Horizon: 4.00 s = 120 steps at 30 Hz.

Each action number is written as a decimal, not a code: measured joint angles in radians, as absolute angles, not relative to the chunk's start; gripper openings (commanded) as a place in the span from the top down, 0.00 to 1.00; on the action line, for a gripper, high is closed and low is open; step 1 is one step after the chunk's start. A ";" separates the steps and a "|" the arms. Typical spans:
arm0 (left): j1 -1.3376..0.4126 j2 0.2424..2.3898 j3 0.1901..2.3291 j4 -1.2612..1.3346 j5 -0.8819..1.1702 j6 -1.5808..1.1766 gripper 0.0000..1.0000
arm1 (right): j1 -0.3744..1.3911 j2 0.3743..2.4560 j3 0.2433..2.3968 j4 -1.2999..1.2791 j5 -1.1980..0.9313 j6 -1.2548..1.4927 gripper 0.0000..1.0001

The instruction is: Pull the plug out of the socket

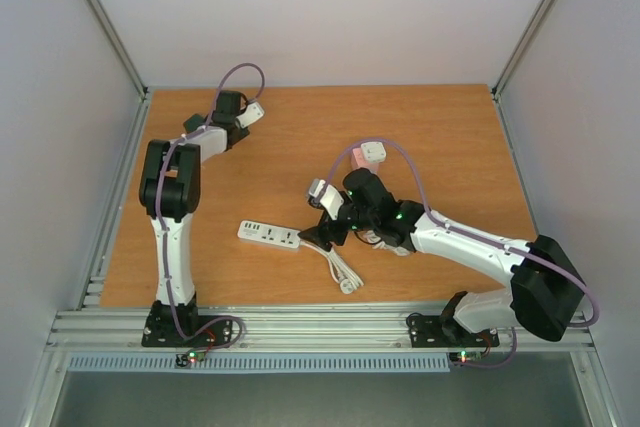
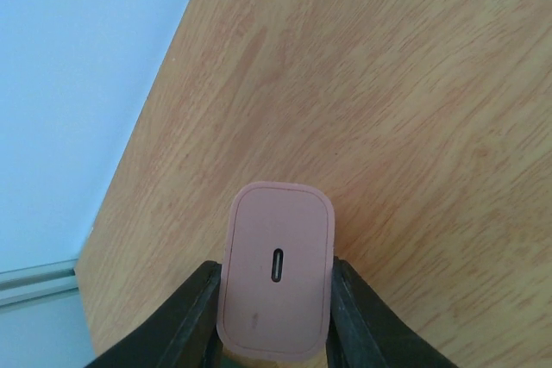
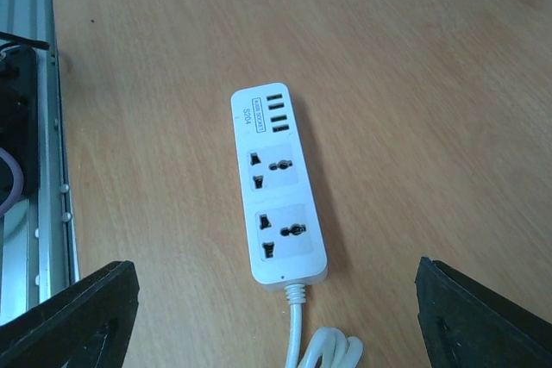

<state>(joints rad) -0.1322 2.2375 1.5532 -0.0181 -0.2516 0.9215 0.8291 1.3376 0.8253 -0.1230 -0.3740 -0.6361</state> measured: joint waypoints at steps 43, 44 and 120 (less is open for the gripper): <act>-0.167 1.514 1.231 -0.858 0.464 0.904 0.04 | 0.826 1.232 0.900 -0.279 -0.418 -0.550 0.07; -0.174 1.503 1.209 -0.867 0.468 0.928 0.04 | 0.826 1.235 0.900 -0.280 -0.414 -0.551 0.07; -0.156 1.180 0.695 -0.495 0.596 0.973 0.01 | 0.410 1.432 0.683 -0.617 -0.228 -1.045 0.66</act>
<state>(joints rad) -0.1562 1.1805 0.6952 -0.4950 0.5964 0.9726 0.4099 1.4319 0.6834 -0.6174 -0.2279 -1.0447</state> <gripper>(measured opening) 0.983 0.340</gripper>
